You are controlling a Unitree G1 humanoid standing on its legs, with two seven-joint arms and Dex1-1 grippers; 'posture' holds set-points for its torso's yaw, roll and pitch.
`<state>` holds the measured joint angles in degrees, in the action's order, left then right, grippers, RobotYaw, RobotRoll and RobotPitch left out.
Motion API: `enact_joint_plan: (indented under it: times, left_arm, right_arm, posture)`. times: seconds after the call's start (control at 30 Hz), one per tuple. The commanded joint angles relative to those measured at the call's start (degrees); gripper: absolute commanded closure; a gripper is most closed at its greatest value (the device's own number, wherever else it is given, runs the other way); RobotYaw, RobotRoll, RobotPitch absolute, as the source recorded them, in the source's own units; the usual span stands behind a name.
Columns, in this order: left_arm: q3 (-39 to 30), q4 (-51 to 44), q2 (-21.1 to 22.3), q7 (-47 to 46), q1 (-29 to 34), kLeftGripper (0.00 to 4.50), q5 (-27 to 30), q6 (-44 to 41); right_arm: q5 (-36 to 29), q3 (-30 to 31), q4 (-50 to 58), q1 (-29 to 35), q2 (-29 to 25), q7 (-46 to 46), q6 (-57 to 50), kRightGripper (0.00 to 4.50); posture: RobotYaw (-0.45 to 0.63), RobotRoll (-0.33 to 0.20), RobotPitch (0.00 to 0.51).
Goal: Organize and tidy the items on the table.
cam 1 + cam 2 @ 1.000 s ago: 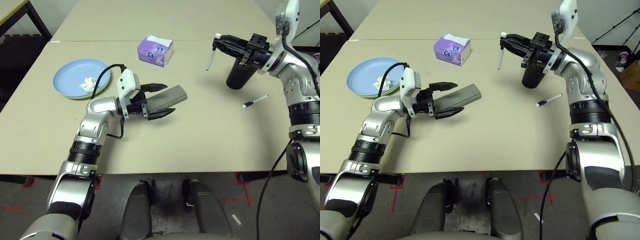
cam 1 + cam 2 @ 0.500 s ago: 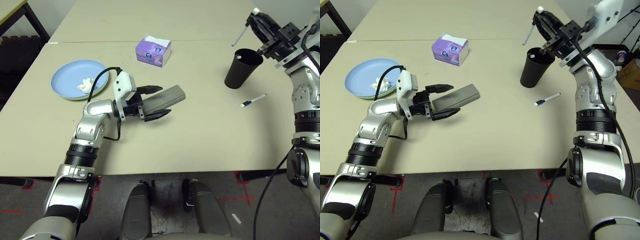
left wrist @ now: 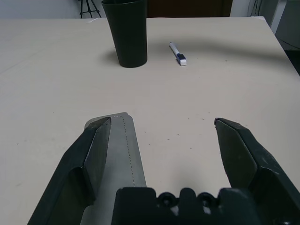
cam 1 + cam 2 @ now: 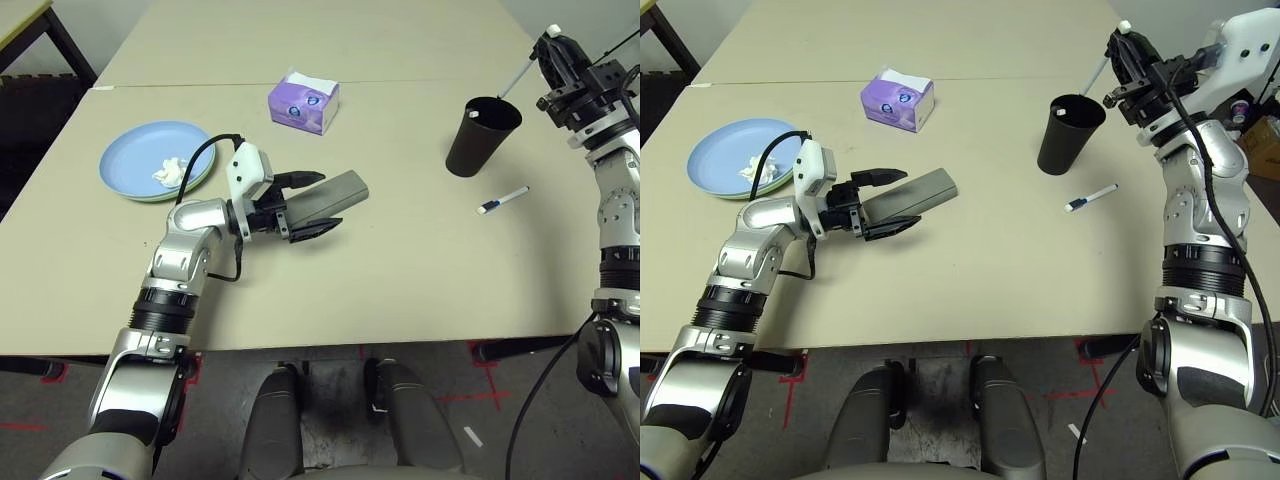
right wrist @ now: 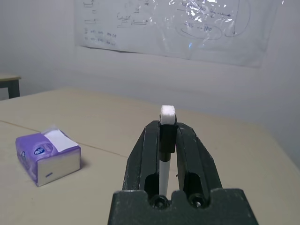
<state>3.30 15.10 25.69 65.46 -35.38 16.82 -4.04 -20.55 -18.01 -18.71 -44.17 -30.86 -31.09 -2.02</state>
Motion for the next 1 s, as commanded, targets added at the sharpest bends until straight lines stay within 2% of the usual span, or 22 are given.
enact_joint_plan:
  times: [0.03,0.3,0.33,0.63,0.8,0.87,1.0]
  left_arm:
    - [0.0,-0.6,0.3,-0.2,0.5,0.0,0.4,-0.5]
    - [0.0,-0.9,0.4,-0.4,0.5,0.0,0.4,-0.9]
    - [0.0,-1.0,0.4,-0.5,0.6,0.0,0.4,-0.9]
    - [-0.1,-1.1,0.5,-0.6,0.7,0.0,0.4,-0.9]
    - [0.0,-1.0,0.3,-0.8,0.6,0.0,0.4,-0.9]
    - [0.1,-1.0,0.2,-0.9,0.6,0.0,0.3,-0.9]
    - [0.2,-0.8,0.0,-0.9,0.3,0.0,0.3,-1.0]
  right_arm:
    - [0.3,0.6,0.9,0.8,-0.3,-0.1,-0.4,4.17]
    - [0.6,1.6,1.1,1.2,-0.5,-0.6,-1.9,4.17]
    - [0.6,1.8,1.3,1.4,-0.6,-0.9,-2.1,3.41]
    - [0.9,2.4,1.6,0.6,-0.9,-2.1,-2.1,0.05]
    - [1.4,5.4,1.8,-0.5,-2.2,-8.6,0.1,0.05]
    - [2.0,9.1,2.4,-0.2,-3.9,-15.7,1.4,0.05]
    - [7.2,17.3,1.0,0.7,-8.6,-28.3,8.6,0.05]
  posture:
    - [-0.1,0.0,0.153]
    - [-0.1,0.0,0.156]
    - [-0.1,0.0,0.156]
    - [-0.1,0.0,0.156]
    - [-0.1,0.0,0.155]
    - [-0.1,0.0,0.155]
    - [-0.1,0.0,0.156]
